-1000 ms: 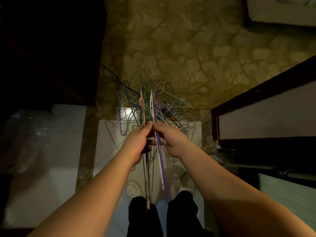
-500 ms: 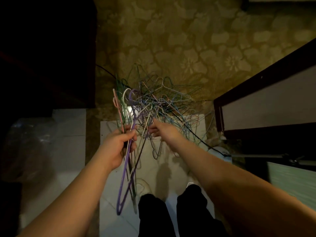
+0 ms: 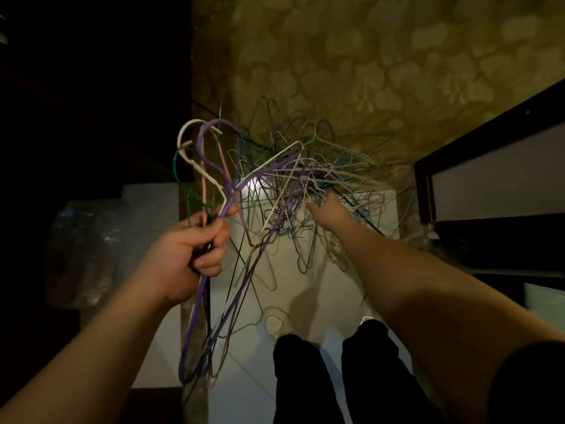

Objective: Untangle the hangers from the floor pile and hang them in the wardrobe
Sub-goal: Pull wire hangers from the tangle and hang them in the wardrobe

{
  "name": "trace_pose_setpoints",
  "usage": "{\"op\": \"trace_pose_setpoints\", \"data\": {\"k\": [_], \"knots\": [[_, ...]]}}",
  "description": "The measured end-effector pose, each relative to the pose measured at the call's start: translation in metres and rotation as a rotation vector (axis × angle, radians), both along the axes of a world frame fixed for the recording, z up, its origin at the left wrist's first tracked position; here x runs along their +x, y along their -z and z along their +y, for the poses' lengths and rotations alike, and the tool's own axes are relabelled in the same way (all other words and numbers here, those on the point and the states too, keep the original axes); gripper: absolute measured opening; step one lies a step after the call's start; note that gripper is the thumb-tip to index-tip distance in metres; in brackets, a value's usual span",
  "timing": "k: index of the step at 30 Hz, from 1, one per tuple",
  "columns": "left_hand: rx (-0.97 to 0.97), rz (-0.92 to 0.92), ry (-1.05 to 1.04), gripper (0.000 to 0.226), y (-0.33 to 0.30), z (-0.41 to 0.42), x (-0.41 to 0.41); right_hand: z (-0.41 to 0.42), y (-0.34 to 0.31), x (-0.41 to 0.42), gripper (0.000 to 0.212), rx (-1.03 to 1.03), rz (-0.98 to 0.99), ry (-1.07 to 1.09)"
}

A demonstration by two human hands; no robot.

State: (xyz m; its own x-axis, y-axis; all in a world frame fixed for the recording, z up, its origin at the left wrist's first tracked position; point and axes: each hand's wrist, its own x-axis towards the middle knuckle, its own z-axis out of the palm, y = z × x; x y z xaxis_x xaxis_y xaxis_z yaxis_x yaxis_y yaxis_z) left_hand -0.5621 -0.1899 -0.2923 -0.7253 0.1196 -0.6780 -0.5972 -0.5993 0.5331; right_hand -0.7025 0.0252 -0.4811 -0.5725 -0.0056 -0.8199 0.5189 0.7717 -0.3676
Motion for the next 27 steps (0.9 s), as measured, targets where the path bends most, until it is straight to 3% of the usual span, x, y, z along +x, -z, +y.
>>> {"op": "trace_pose_setpoints", "data": {"k": [2,6,8,10,14,17,20,22,24,27], "knots": [[0.012,0.002,-0.011,0.059,-0.004,-0.009,0.003,-0.002,0.002,-0.003,0.059,0.050,0.103,-0.012],[0.000,0.029,-0.024,0.055,-0.010,-0.025,0.010,-0.008,-0.010,-0.016,0.027,0.077,0.589,-0.197],[-0.035,0.049,-0.022,0.055,-0.013,-0.031,0.013,-0.013,-0.016,-0.026,0.033,0.087,0.762,-0.285],[-0.058,0.062,-0.010,0.051,-0.016,-0.036,0.016,-0.018,-0.020,-0.037,0.049,0.087,0.816,-0.319],[0.086,0.062,0.023,0.047,-0.013,-0.050,0.022,-0.030,-0.024,-0.068,0.070,0.133,0.718,-0.586],[0.459,0.084,-0.032,0.037,-0.006,-0.059,0.026,-0.035,-0.022,-0.078,0.049,0.177,0.454,-0.796],[0.517,0.052,-0.103,0.045,-0.006,-0.064,0.033,-0.030,-0.015,-0.074,0.046,0.238,0.256,-0.891],[0.480,0.093,-0.098,0.044,-0.006,-0.066,0.035,-0.024,-0.009,-0.068,0.046,0.218,0.223,-0.839],[0.456,0.112,-0.111,0.045,-0.004,-0.069,0.037,-0.022,-0.002,-0.060,0.040,0.072,0.196,-0.667],[0.449,0.123,-0.108,0.044,-0.001,-0.075,0.038,-0.025,-0.004,-0.051,0.035,-0.079,0.277,-0.473]]}}
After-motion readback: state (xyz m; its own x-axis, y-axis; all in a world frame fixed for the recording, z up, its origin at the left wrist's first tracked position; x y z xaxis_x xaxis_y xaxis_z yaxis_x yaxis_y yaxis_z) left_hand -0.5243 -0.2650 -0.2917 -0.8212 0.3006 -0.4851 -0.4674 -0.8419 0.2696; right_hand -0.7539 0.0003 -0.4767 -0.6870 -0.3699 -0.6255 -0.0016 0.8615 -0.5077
